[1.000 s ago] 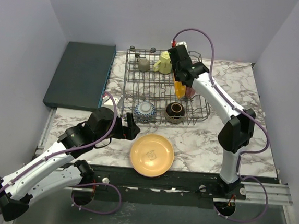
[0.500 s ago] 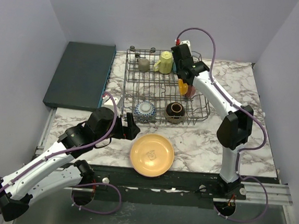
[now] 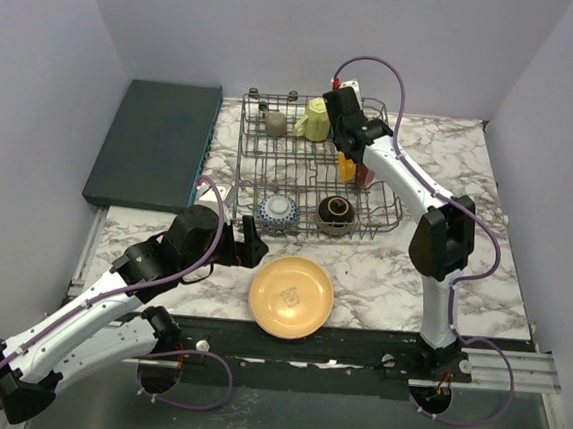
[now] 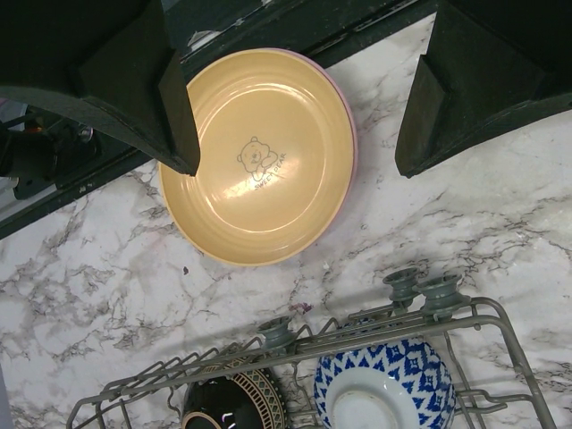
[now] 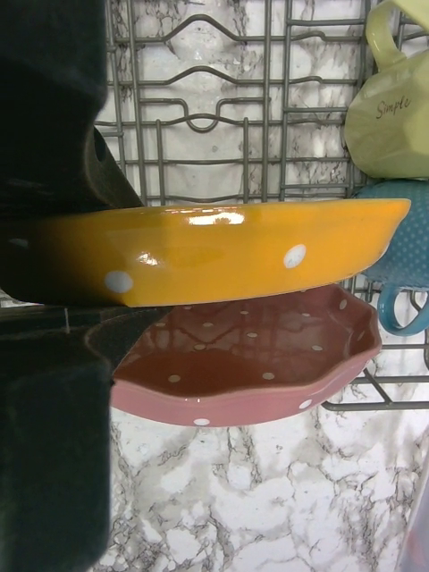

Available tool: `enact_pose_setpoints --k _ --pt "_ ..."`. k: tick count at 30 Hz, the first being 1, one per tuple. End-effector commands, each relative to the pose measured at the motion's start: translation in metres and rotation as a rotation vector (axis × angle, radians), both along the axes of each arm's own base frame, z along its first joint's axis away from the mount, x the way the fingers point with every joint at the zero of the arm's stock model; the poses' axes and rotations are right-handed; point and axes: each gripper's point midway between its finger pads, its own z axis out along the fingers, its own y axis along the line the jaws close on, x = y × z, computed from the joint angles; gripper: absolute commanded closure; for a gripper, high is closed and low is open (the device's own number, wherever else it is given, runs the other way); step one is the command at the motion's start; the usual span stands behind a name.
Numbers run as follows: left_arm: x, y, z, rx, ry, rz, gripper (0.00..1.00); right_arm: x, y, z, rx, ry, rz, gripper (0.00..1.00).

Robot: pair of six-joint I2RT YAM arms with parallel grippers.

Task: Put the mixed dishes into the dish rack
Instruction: Insert the plate into the dish rack.

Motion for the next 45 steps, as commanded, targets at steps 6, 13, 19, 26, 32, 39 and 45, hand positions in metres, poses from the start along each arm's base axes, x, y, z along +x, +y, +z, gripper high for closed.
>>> enact_pose_setpoints --k 6,13,19,26,32,39,45 --pt "0.006 0.004 -0.002 0.020 -0.022 0.022 0.01 0.028 0.000 0.038 0.100 -0.154 -0.050 1.00" --pt "0.006 0.004 -0.002 0.022 -0.022 0.024 0.01 0.029 0.003 0.025 0.135 -0.146 -0.049 1.00" --pt "0.007 0.004 -0.004 0.026 -0.019 0.024 0.01 0.029 0.005 0.014 0.147 -0.131 -0.050 1.00" --pt "0.007 0.004 -0.005 0.031 -0.015 0.023 0.01 0.026 0.007 0.001 0.170 -0.107 -0.054 1.00" --pt "0.007 0.003 -0.005 0.032 -0.013 0.022 0.01 0.022 0.007 -0.012 0.182 -0.087 -0.059 1.00" --pt "0.007 0.003 -0.006 0.032 -0.013 0.022 0.01 0.021 0.006 -0.026 0.202 -0.083 -0.065 1.00" --pt "0.007 0.003 -0.006 0.033 -0.012 0.022 0.01 0.020 0.004 -0.032 0.204 -0.086 -0.076 1.00"
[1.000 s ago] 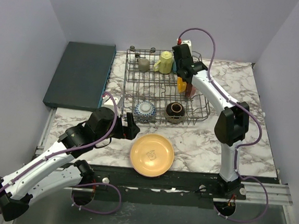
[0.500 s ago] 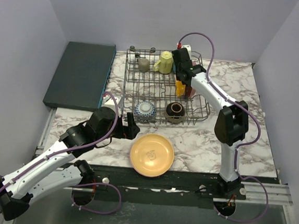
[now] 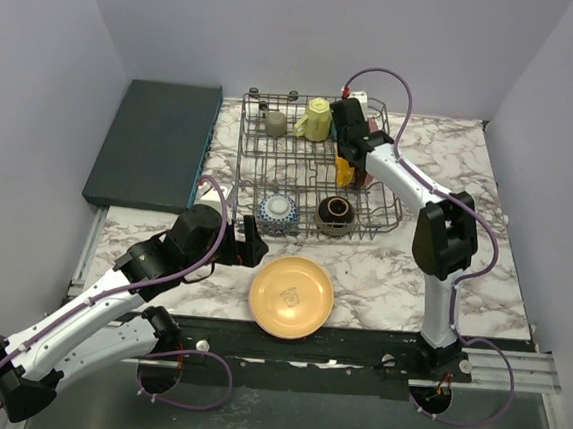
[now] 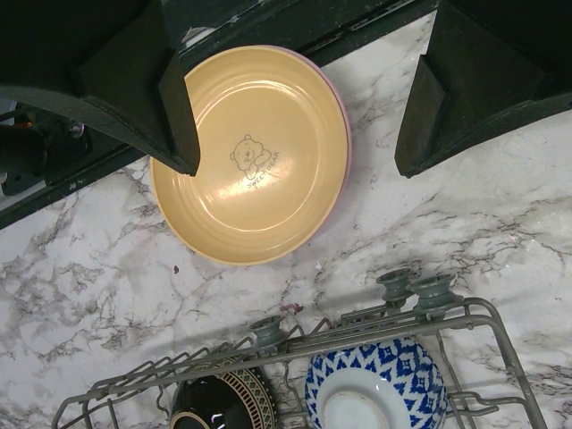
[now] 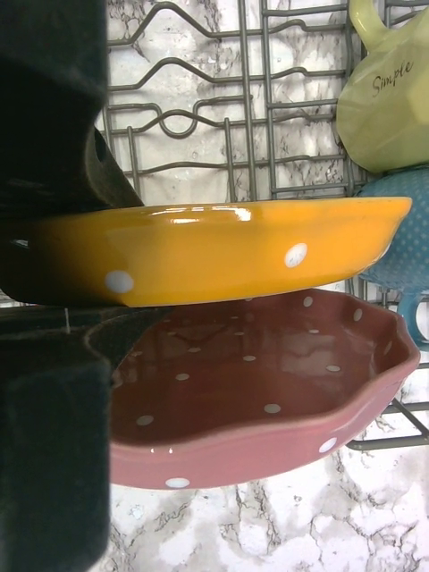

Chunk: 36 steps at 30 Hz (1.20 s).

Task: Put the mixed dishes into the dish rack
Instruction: Insert the plate into the dish rack.

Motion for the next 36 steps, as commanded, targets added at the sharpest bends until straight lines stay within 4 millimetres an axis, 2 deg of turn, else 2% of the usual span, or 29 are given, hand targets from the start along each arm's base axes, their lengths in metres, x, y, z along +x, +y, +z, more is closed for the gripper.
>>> enact_pose_setpoints --k 1,7,9,25,36 --pt "0.004 0.003 -0.001 0.013 -0.021 0.010 0.01 0.009 0.006 0.011 0.071 -0.079 -0.024 1.00" --pt "0.004 0.002 -0.001 0.014 -0.018 0.007 0.01 0.007 0.004 0.008 0.077 -0.083 -0.032 0.99" --pt "0.005 0.002 -0.001 0.015 -0.018 0.010 0.01 0.006 0.003 0.008 0.078 -0.083 -0.034 0.96" --pt "0.004 0.002 -0.001 0.011 -0.019 0.006 0.01 0.006 0.003 0.028 0.095 -0.112 -0.037 0.45" --pt "0.003 0.002 0.000 0.009 -0.020 0.005 0.01 -0.001 0.008 0.048 0.147 -0.118 -0.012 0.31"
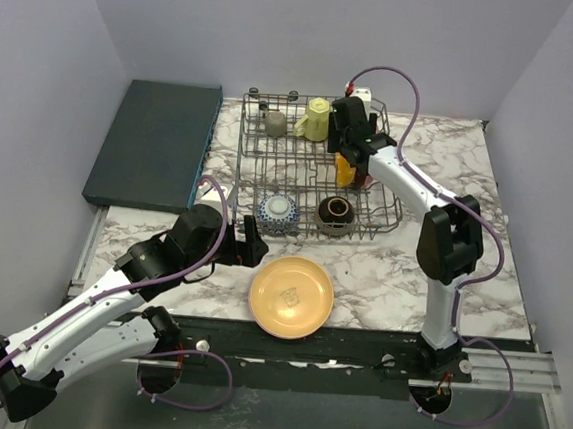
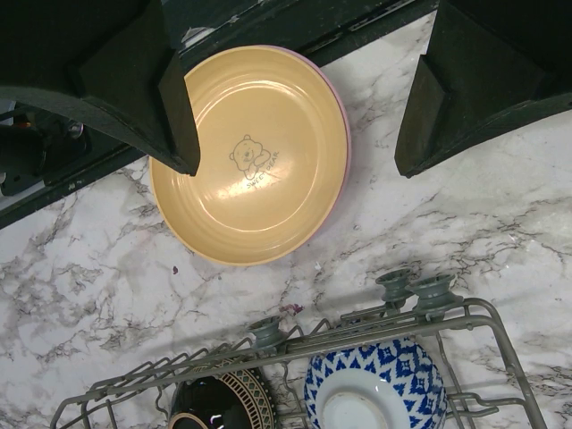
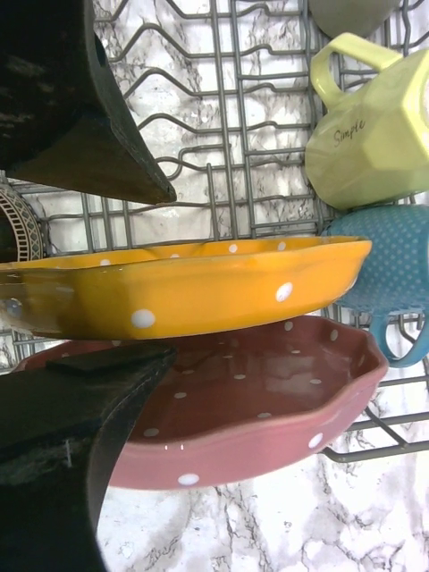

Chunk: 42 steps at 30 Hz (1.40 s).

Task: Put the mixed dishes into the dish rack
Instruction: Insert the plate into the dish rack.

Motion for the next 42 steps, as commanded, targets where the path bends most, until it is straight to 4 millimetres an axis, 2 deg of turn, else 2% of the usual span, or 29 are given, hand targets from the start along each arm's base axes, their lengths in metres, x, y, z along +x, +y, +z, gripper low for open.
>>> enact_pose_setpoints --k 1,13,19,33,38,42 --pt "0.003 0.002 0.000 0.006 -0.022 0.005 0.01 -0.004 0.001 0.036 0.061 -0.053 0.004 0.30" --pt "0.003 0.002 0.001 0.005 -0.023 0.004 0.01 -0.015 -0.006 0.070 0.070 -0.079 0.000 0.26" --pt "0.002 0.001 0.000 0.002 -0.017 -0.002 0.01 -0.027 -0.006 0.091 0.113 -0.097 0.023 0.25" --pt "0.000 -0.005 -0.006 0.000 0.032 -0.009 0.01 -0.081 0.002 0.128 0.234 -0.058 0.167 0.21" --pt "-0.001 -0.006 -0.006 -0.001 0.069 0.010 0.01 -0.107 0.002 0.136 0.276 -0.032 0.217 0.21" --pt "-0.003 -0.011 -0.010 -0.021 0.124 0.019 0.02 -0.131 0.003 0.133 0.312 0.004 0.264 0.21"
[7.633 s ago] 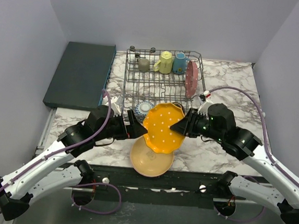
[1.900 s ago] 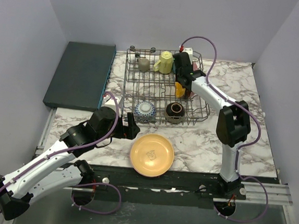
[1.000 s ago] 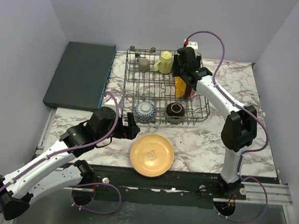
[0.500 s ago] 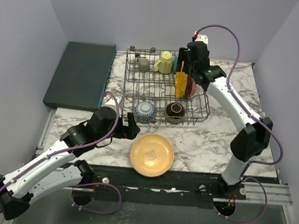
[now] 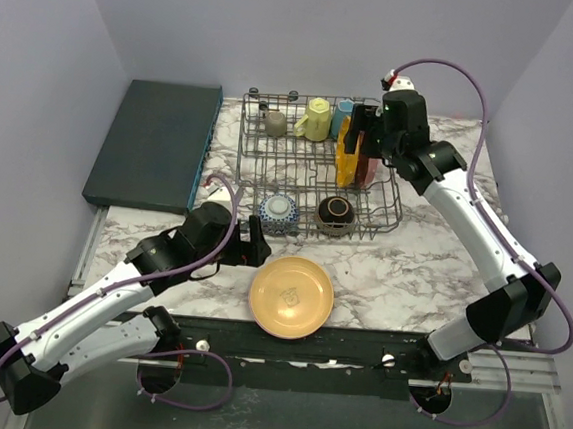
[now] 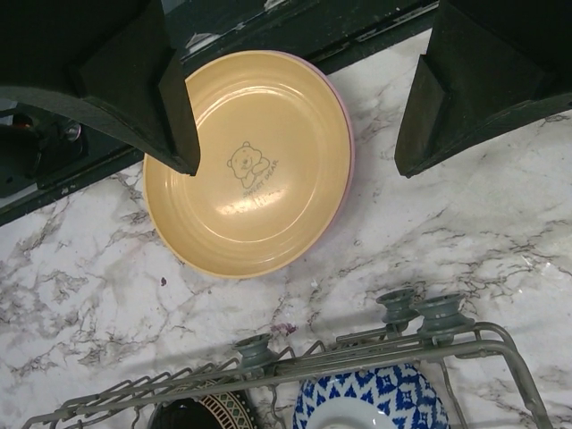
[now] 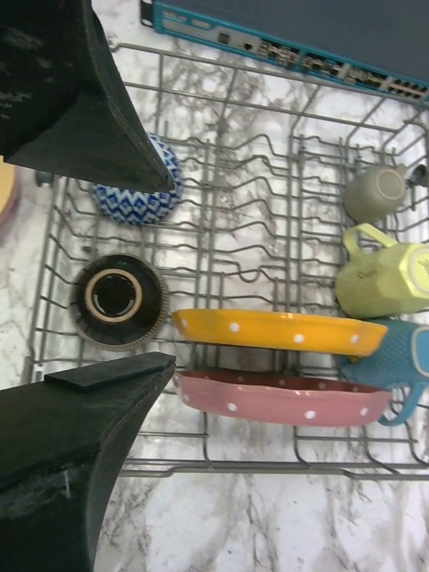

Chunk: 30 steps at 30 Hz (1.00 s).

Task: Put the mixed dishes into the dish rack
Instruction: Insert the plate into the dish rack, then pick up the plate at the center of the board.

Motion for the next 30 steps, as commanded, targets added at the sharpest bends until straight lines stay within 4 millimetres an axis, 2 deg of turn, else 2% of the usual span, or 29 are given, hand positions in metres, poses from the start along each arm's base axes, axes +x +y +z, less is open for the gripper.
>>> enact_pose_setpoints --k 1,8,14,18,23,30 --pt "-0.004 -0.007 0.003 -0.037 0.067 0.012 0.02 -0.037 0.003 -0.005 0.048 0.074 0.091 0.21" --pt "-0.011 -0.008 -0.018 -0.007 0.189 0.040 0.10 -0.079 0.004 -0.031 0.064 0.176 0.189 0.23" --pt "-0.024 -0.010 -0.041 0.016 0.316 0.052 0.17 -0.123 0.014 -0.050 0.118 0.275 0.338 0.27" --pt "-0.034 -0.013 -0.050 -0.005 0.387 0.056 0.26 -0.152 0.019 -0.068 0.148 0.354 0.431 0.30" --pt "-0.045 -0.008 -0.065 0.009 0.466 0.093 0.32 -0.187 0.025 -0.086 0.207 0.448 0.527 0.34" --pt "-0.058 -0.003 -0.090 0.047 0.576 0.136 0.39 -0.218 0.024 -0.125 0.261 0.590 0.551 0.39"
